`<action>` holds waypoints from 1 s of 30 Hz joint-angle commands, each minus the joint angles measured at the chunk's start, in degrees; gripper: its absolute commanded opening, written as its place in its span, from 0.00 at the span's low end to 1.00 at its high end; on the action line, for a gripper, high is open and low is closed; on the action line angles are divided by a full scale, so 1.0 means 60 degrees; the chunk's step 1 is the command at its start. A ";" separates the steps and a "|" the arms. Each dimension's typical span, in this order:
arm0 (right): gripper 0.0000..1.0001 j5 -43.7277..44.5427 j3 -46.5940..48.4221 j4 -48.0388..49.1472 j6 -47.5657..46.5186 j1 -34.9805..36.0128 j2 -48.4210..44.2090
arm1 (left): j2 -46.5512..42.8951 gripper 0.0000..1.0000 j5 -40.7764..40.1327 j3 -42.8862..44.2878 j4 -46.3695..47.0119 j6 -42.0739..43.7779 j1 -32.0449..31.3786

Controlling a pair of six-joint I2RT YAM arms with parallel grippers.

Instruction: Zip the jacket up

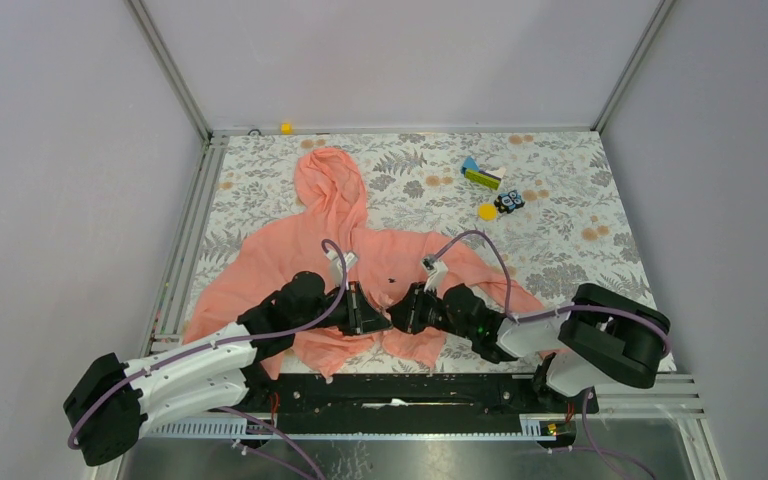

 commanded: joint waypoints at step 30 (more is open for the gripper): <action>0.00 -0.0599 -0.1850 -0.3533 0.2149 0.0312 -0.4715 | 0.2127 0.00 -1.0422 0.3298 -0.5017 0.0537 0.0367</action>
